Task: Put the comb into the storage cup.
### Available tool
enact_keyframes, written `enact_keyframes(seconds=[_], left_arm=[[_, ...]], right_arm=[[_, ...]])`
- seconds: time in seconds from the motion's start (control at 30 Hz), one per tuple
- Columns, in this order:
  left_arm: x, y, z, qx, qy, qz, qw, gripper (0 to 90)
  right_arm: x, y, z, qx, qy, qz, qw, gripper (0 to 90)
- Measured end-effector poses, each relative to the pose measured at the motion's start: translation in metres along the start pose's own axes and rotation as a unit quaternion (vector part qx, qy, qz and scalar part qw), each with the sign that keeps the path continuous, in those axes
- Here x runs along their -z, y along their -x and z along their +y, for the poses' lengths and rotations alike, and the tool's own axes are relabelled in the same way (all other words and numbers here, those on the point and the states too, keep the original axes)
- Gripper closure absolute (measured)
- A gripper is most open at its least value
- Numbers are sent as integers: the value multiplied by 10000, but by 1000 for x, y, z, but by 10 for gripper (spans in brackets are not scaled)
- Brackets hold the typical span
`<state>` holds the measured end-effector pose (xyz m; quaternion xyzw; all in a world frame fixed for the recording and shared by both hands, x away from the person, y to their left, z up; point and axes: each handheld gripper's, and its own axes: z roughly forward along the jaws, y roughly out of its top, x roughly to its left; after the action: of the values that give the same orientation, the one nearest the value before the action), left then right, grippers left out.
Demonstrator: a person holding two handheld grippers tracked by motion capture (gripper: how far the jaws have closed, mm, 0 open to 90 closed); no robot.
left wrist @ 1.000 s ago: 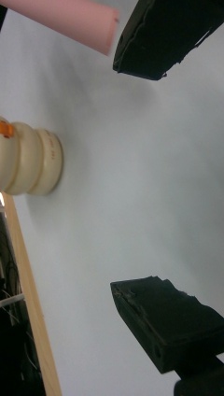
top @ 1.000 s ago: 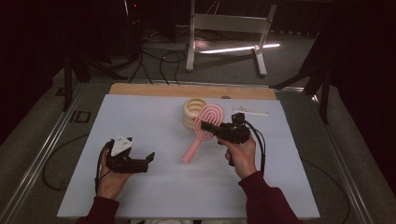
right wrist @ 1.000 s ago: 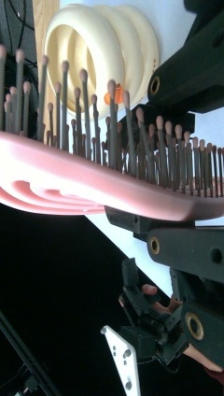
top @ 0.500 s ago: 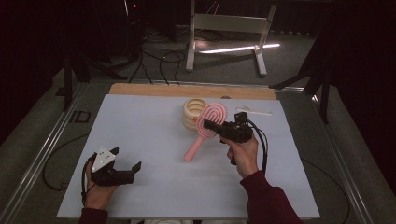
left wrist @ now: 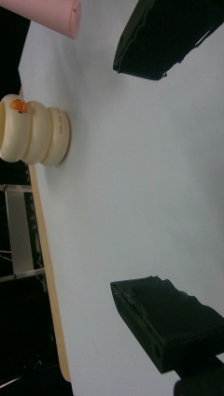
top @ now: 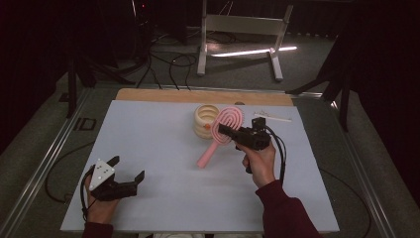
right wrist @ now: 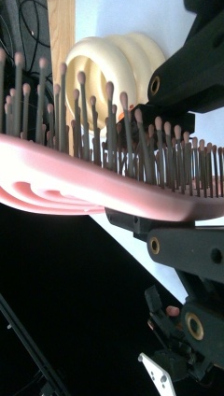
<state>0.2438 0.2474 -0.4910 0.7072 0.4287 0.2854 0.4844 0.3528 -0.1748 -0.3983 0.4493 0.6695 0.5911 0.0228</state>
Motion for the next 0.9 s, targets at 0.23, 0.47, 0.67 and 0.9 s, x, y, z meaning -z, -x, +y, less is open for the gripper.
enact_keyframes(seconds=[0.23, 0.47, 0.67, 0.9], left_arm=[[1, -2, -2, 134, 48, 39, 9999, 3], [3, -4, -2, 148, 120, 131, 9997, 3], [1, -3, -3, 101, 34, 158, 9998, 2], [1, -3, -4, 111, 60, 194, 9997, 2]], right_arm=[[2, -1, 5, 23, 72, -21, 10000, 636], [3, -2, 9, -17, 117, 15, 9999, 635], [2, -3, 13, -6, 135, 7, 9999, 636], [-1, -2, 16, 8, 141, -17, 9999, 636]])
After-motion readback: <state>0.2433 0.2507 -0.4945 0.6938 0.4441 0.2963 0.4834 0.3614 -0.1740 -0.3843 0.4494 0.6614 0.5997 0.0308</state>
